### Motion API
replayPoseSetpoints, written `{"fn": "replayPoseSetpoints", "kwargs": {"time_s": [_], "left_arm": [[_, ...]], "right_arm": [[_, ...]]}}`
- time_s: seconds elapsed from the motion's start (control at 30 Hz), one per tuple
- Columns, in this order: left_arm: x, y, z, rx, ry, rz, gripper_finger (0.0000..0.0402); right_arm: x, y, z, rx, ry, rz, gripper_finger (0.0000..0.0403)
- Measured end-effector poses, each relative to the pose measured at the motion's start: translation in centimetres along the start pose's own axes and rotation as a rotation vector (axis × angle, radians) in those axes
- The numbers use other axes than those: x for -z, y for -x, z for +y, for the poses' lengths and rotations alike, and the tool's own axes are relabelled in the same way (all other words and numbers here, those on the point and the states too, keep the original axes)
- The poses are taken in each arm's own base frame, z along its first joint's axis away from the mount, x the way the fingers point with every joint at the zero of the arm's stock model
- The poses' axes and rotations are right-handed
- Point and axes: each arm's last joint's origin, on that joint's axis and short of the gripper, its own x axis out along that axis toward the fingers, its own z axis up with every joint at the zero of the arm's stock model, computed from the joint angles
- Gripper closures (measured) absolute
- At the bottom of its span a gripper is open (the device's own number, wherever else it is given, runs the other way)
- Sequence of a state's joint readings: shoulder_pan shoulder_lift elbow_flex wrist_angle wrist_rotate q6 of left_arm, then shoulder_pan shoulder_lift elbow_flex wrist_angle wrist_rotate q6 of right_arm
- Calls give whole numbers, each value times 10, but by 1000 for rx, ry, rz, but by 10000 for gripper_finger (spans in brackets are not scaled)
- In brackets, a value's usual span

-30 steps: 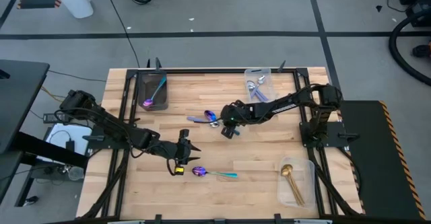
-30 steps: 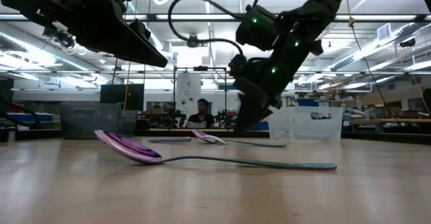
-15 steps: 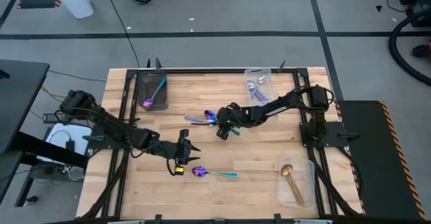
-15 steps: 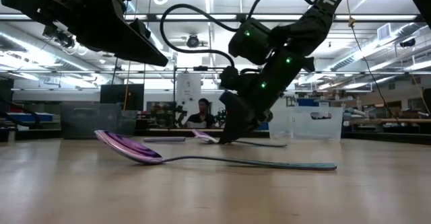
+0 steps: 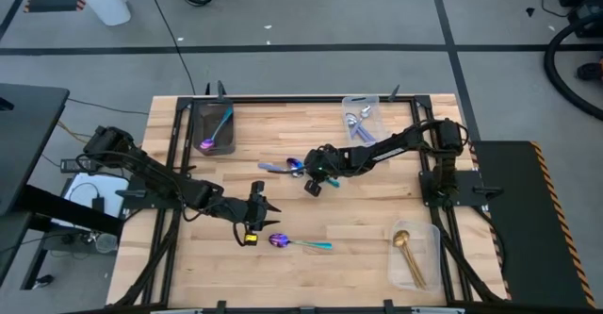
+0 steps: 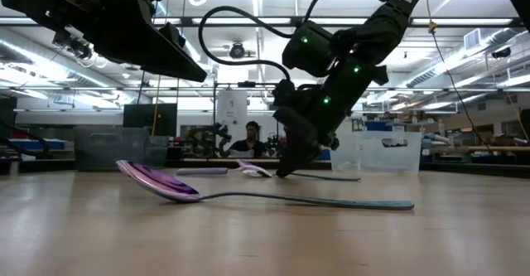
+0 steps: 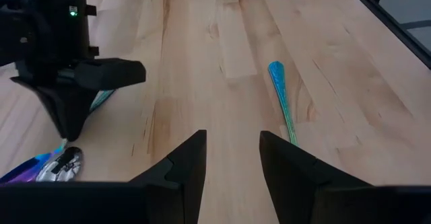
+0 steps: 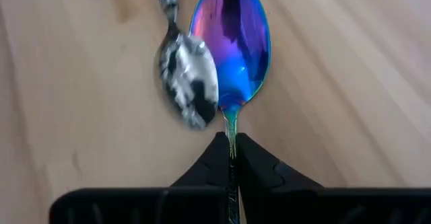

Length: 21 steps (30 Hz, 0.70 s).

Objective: Sort silverware by color (type)
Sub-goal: Put the blue spoon into the black bin

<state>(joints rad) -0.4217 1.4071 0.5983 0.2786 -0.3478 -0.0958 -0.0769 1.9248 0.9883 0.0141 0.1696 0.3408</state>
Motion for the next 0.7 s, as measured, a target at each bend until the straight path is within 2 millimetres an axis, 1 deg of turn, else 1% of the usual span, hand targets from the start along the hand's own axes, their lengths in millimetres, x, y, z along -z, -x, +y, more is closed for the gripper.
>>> {"fn": "replayPoseSetpoints", "kwargs": {"time_s": [0.1, 0.23, 0.7], "left_arm": [[0, 0, 0, 0, -2, -3, 255], [-1, 0, 0, 0, 0, -5, 255], [-1, 0, 1, -4, 0, -5, 255]], "right_arm": [[-2, 7, 1, -14, 6, 31, 389], [-5, 13, 2, -25, 9, 41, 389], [-5, 14, 4, -26, 8, 46, 389]]}}
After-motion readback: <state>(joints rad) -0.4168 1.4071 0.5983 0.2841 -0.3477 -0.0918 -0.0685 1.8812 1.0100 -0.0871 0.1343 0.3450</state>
